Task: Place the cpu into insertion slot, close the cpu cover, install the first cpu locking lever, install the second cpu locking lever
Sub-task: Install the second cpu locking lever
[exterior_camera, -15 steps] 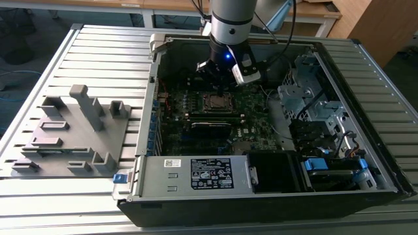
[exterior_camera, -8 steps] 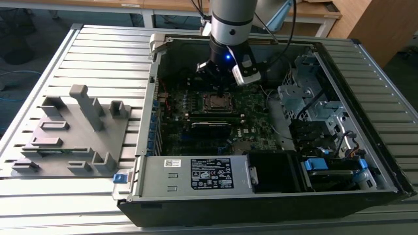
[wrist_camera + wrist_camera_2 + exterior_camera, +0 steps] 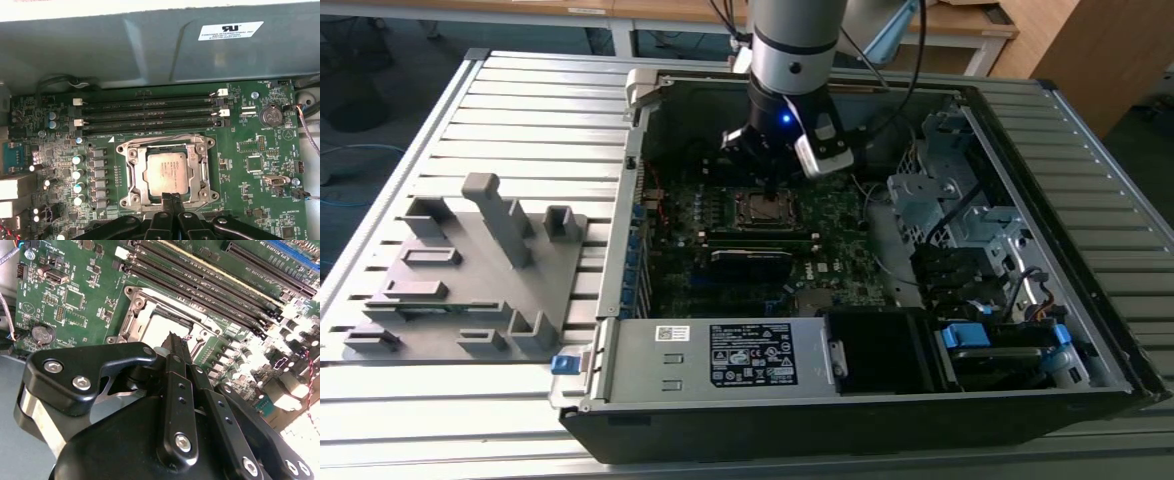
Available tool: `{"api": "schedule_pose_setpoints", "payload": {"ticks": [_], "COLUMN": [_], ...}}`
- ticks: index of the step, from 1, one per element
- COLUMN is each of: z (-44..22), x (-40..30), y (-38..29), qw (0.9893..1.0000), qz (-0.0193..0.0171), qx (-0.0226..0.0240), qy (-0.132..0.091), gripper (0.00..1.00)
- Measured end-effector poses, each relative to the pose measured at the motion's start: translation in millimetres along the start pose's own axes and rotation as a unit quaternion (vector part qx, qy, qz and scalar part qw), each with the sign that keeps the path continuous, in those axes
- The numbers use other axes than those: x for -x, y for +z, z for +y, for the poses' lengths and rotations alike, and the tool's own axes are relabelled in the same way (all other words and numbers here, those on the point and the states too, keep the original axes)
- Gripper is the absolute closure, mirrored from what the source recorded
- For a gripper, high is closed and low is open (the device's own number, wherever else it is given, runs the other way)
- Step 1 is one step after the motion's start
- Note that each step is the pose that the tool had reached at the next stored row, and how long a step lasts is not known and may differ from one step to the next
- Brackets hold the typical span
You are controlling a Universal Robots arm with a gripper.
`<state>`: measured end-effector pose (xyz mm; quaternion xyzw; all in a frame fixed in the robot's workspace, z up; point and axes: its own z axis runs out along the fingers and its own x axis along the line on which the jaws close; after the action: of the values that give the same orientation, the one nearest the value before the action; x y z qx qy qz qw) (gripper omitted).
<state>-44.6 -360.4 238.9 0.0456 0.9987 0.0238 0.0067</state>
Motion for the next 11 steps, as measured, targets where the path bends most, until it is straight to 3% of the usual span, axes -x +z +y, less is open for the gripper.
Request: {"api": "schedule_pose_setpoints", "payload": {"ticks": [11], "z": [-6.6], "x": [0.6], "y": [-0.3], "qw": [1.0], "qz": [0.0], "qx": [0.0], "qy": [0.0], "gripper": [0.9]}}
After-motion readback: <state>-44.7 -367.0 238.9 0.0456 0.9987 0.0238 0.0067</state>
